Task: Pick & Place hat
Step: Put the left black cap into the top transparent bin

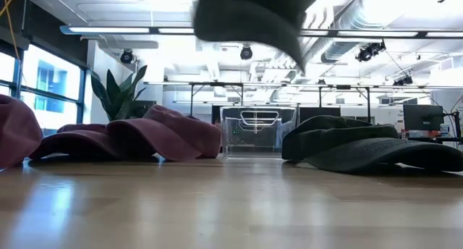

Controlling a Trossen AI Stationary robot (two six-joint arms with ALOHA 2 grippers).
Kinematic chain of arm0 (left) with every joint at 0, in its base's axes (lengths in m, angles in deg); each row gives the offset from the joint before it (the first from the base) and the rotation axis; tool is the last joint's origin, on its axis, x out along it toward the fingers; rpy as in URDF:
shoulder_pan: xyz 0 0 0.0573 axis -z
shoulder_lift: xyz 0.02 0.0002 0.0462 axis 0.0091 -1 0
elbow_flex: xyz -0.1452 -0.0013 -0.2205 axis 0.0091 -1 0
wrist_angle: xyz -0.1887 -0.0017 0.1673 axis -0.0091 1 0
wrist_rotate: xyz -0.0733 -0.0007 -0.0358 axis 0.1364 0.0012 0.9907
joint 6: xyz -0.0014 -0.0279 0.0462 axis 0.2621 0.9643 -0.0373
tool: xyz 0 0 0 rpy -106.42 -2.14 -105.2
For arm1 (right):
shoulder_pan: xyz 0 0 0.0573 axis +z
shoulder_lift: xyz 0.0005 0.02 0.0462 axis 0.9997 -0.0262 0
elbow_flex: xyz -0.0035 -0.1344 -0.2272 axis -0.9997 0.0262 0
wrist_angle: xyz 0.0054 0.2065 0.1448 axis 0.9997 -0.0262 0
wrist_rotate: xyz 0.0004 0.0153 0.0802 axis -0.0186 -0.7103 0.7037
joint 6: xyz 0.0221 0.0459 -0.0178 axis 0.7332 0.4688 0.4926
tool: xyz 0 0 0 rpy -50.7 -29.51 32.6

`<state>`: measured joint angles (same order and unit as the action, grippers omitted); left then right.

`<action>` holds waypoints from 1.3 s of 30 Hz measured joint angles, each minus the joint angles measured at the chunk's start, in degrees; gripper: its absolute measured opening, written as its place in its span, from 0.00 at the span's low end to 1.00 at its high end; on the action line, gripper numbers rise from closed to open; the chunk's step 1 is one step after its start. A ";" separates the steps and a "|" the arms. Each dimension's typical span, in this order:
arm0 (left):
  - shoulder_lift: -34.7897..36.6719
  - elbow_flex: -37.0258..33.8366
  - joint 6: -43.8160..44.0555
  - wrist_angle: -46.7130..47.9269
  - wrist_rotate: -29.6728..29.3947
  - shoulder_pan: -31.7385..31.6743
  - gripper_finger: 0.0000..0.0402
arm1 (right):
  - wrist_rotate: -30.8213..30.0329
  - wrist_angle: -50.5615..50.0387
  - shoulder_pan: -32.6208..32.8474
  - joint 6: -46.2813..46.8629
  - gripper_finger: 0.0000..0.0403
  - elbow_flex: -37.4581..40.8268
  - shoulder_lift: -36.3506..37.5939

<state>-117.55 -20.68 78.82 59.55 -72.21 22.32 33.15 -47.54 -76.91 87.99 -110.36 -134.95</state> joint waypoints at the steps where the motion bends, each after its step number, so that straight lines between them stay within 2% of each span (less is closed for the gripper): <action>1: 0.39 0.00 1.40 1.78 -1.08 0.00 0.56 | -0.87 0.21 -1.90 -0.74 0.03 0.00 0.73; 5: -0.09 -0.11 5.68 8.05 -5.59 0.24 0.56 | -1.74 1.86 -10.76 -5.58 0.02 -0.09 1.88; 12: -5.92 -0.15 7.10 7.56 -7.42 0.48 0.56 | 2.68 6.98 -26.01 -18.03 0.03 -0.09 1.37; 18: -10.89 -0.21 7.12 4.12 -7.32 0.87 0.56 | 14.05 8.41 -35.36 -27.81 0.02 -0.09 0.54; 22: -13.11 -0.22 6.84 2.05 -7.57 0.81 0.56 | 17.12 9.43 -37.49 -34.75 0.02 -0.09 -2.69; 29: -13.68 -0.22 7.11 1.36 -7.34 0.81 0.56 | 14.55 9.32 -40.04 -45.55 0.02 -0.01 -10.47; 39: -13.66 -0.22 7.07 1.41 -7.14 0.72 0.56 | 16.48 9.02 -41.25 -55.80 0.03 0.04 -16.72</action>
<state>-131.21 -20.90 85.89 60.96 -79.35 23.04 49.64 -38.52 -118.17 32.19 -110.32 -151.67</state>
